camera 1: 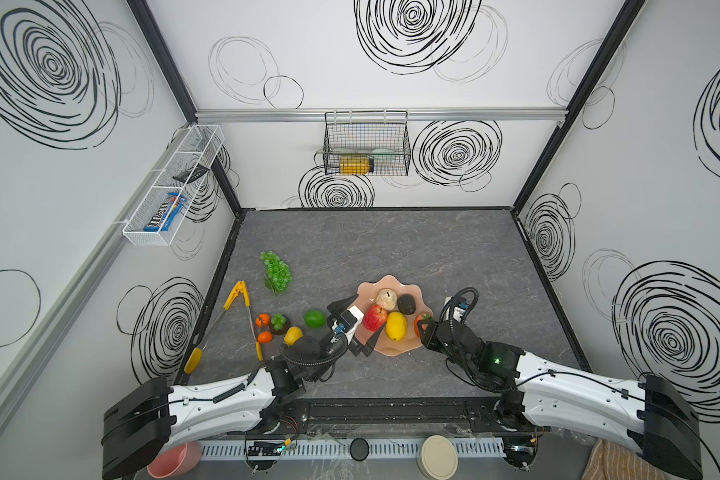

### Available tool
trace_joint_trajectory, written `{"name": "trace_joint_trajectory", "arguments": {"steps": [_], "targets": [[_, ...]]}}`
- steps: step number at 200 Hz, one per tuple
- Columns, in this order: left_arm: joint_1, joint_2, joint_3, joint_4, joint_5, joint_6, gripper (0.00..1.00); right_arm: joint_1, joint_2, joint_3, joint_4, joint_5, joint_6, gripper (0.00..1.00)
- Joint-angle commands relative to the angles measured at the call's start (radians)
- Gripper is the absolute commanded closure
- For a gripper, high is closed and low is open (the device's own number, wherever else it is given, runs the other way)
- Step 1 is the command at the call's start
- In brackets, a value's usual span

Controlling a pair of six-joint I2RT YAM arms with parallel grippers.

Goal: Place and organize the fake fruits in the fruit bowl
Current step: 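Open the left gripper and withdraw it while the right gripper holds the strawberry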

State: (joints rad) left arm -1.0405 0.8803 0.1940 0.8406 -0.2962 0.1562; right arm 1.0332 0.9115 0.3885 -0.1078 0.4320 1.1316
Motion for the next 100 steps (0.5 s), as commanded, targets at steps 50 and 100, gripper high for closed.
{"name": "trace_joint_trajectory", "arguments": {"steps": [50,100], "targets": [[-0.001,-0.044,-0.026,0.084,-0.034,-0.007,0.01,0.014,0.034,-0.006,0.014,0.036,0.037,0.52],[-0.001,-0.043,-0.027,0.086,-0.041,-0.003,0.01,0.016,0.032,-0.003,0.012,0.031,0.026,0.45]]}}
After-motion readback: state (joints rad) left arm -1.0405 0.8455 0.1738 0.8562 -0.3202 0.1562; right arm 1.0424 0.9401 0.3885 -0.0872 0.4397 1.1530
